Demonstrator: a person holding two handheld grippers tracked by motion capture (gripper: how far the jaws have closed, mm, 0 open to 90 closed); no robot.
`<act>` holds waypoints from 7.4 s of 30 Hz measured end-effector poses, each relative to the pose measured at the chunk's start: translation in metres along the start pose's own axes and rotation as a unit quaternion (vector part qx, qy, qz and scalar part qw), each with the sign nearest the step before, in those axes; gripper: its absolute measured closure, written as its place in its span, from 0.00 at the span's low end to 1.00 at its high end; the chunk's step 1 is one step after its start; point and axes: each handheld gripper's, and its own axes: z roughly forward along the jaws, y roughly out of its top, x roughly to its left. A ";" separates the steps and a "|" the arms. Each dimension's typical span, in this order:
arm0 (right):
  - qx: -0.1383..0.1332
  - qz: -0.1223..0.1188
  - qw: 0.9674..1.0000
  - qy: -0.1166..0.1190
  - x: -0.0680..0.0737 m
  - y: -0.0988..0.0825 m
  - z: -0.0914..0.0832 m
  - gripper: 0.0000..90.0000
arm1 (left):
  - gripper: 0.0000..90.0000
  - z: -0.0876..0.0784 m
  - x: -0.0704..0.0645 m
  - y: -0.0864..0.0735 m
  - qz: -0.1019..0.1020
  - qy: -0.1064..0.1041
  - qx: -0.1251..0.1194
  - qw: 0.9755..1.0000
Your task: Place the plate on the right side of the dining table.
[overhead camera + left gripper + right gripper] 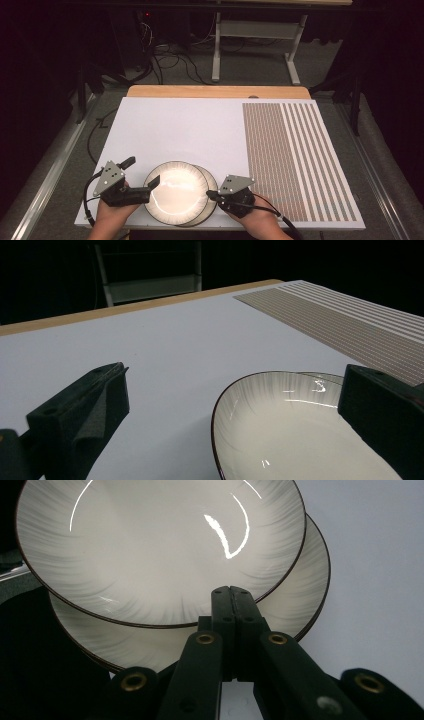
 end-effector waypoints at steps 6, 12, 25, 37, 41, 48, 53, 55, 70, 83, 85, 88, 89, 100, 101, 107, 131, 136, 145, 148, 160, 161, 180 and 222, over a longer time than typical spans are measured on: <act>0.000 0.002 1.000 0.008 0.001 0.000 0.003 1.00 | 0.01 0.000 0.000 0.000 -0.009 -0.002 -0.007 1.000; 0.008 -0.012 1.000 0.012 0.008 0.005 0.012 1.00 | 0.01 -0.002 0.001 0.001 -0.017 -0.004 -0.012 1.000; 0.013 -0.008 1.000 0.021 0.010 0.008 0.020 1.00 | 0.01 -0.001 0.005 -0.001 -0.035 -0.013 -0.001 0.999; 0.014 -0.009 1.000 0.024 0.012 0.010 0.025 1.00 | 0.04 0.004 0.012 -0.004 -0.077 -0.032 0.081 0.993; 0.014 -0.008 1.000 0.023 0.012 0.009 0.025 1.00 | 0.08 0.007 0.014 -0.008 -0.105 -0.058 0.119 0.986; 0.013 -0.010 1.000 0.021 0.012 0.010 0.025 1.00 | 0.19 0.001 0.011 -0.006 -0.122 -0.072 0.146 0.979; 0.015 -0.014 1.000 0.021 0.012 0.010 0.024 1.00 | 0.31 -0.002 0.014 -0.010 -0.157 -0.079 0.172 0.969; 0.017 -0.014 1.000 0.020 0.012 0.010 0.024 1.00 | 0.38 -0.003 0.016 -0.011 -0.166 -0.081 0.179 0.966; 0.014 -0.017 1.000 0.016 0.012 0.010 0.023 1.00 | 0.69 -0.004 0.022 -0.010 -0.194 -0.066 0.206 0.957; 0.013 -0.012 1.000 0.012 0.012 0.010 0.022 1.00 | 0.76 -0.003 0.027 -0.010 -0.210 -0.079 0.205 0.953; 0.013 -0.013 1.000 0.011 0.012 0.009 0.021 1.00 | 0.77 -0.002 0.028 -0.010 -0.217 -0.082 0.202 0.951; 0.010 -0.014 1.000 0.010 0.011 0.009 0.019 1.00 | 0.79 -0.002 0.029 -0.010 -0.223 -0.087 0.199 0.950; 0.011 -0.013 1.000 0.010 0.011 0.009 0.018 1.00 | 0.79 -0.003 0.029 -0.010 -0.228 -0.090 0.194 0.950; -0.003 -0.001 1.000 0.001 0.009 0.009 0.009 1.00 | 0.82 -0.004 0.030 -0.010 -0.232 -0.090 0.179 0.952; -0.010 -0.002 1.000 -0.003 0.007 0.009 0.005 1.00 | 0.83 -0.004 0.029 -0.009 -0.230 -0.091 0.174 0.953; -0.023 0.001 1.000 -0.010 0.002 0.008 -0.005 1.00 | 0.85 -0.005 0.025 -0.005 -0.220 -0.091 0.155 0.959; -0.071 0.059 0.994 -0.061 -0.031 -0.003 -0.050 0.83 | 0.89 -0.007 0.018 0.002 -0.143 -0.057 0.088 0.984; -0.084 0.063 0.991 -0.078 -0.038 -0.007 -0.063 0.76 | 0.89 -0.008 0.018 0.004 -0.128 -0.040 0.073 0.988; -0.117 0.071 0.983 -0.118 -0.051 -0.018 -0.088 0.54 | 0.89 -0.012 0.013 0.007 -0.084 -0.014 0.045 0.995; -0.130 0.080 0.980 -0.127 -0.054 -0.022 -0.095 0.45 | 0.89 -0.013 0.009 0.009 -0.051 -0.013 0.031 0.998; -0.166 0.106 0.966 -0.165 -0.066 -0.034 -0.113 0.12 | 0.89 -0.013 0.003 0.011 0.000 0.005 0.005 1.000; -0.163 0.110 0.966 -0.167 -0.067 -0.035 -0.113 0.04 | 0.89 -0.012 0.003 0.012 0.002 0.006 0.003 1.000; -0.167 0.090 0.969 -0.159 -0.059 -0.029 -0.107 0.02 | 0.88 -0.013 0.003 0.014 0.026 -0.002 0.007 1.000; -0.092 0.077 0.993 -0.021 -0.035 0.040 0.038 0.45 | 0.88 -0.015 0.002 0.014 0.036 -0.009 0.007 0.999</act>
